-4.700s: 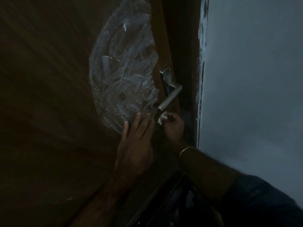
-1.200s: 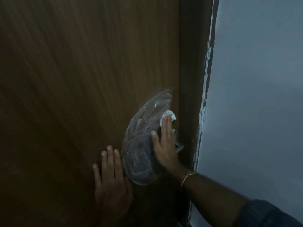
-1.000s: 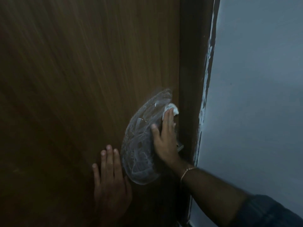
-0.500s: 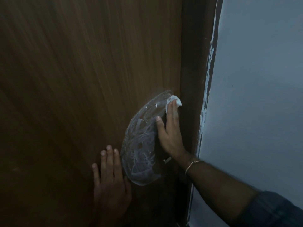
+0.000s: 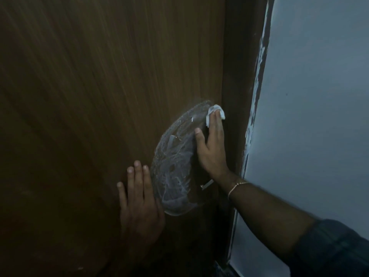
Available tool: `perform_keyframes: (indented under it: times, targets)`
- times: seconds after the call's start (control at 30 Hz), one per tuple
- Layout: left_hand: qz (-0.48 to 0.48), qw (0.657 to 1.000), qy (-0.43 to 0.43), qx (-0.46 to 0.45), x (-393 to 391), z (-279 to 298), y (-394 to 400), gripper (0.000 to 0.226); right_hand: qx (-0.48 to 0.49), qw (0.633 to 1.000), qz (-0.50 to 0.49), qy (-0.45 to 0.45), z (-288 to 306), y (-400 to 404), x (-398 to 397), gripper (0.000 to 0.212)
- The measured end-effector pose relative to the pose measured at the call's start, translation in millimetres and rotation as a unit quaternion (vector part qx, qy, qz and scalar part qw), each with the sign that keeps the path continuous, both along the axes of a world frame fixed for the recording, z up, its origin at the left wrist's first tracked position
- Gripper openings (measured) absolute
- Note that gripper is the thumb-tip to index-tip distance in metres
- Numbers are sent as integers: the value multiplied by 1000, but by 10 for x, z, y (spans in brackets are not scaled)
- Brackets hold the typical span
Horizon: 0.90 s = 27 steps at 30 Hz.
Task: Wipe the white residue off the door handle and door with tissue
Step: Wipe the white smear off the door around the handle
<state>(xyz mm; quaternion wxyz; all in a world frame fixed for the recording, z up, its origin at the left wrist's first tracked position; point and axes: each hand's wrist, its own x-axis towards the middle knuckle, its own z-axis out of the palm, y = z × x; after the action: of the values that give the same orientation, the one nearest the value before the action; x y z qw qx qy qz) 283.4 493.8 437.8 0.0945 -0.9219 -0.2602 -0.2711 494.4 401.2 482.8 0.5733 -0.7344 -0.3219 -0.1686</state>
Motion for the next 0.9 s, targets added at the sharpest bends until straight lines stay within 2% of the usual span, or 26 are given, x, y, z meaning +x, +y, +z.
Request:
perform_keyframes:
  times: [0.13, 0.27, 0.37, 0.5, 0.63, 0.7, 0.77, 0.9]
  targets:
    - [-9, 1000, -19, 5, -1, -62, 38, 85, -16, 999, 8, -27, -85, -40, -24, 72]
    - [-10, 1000, -18, 17, 22, -68, 59, 89, 14, 1000, -23, 0, 17, -1, 30, 68]
    - [-9, 1000, -23, 6, 19, -82, 40, 90, 10, 1000, -9, -28, -42, -34, -1, 66]
    - [-9, 1000, -20, 10, 23, -54, 40, 93, 38, 998, -43, -11, 49, -4, 71, 57]
    - [-12, 1000, -23, 4, 17, -35, 22, 92, 40, 998, -28, -50, -20, -34, -6, 47]
    - [-9, 1000, -23, 11, 27, -27, 25, 93, 69, 995, -58, -40, 54, -26, 65, 41]
    - [-8, 1000, -21, 13, 37, -32, 21, 97, 81, 994, -68, -24, 148, 36, 71, 41]
    - [-10, 1000, -28, 7, 37, 15, 10, 94, 64, 996, -31, -50, 42, 12, -32, 44]
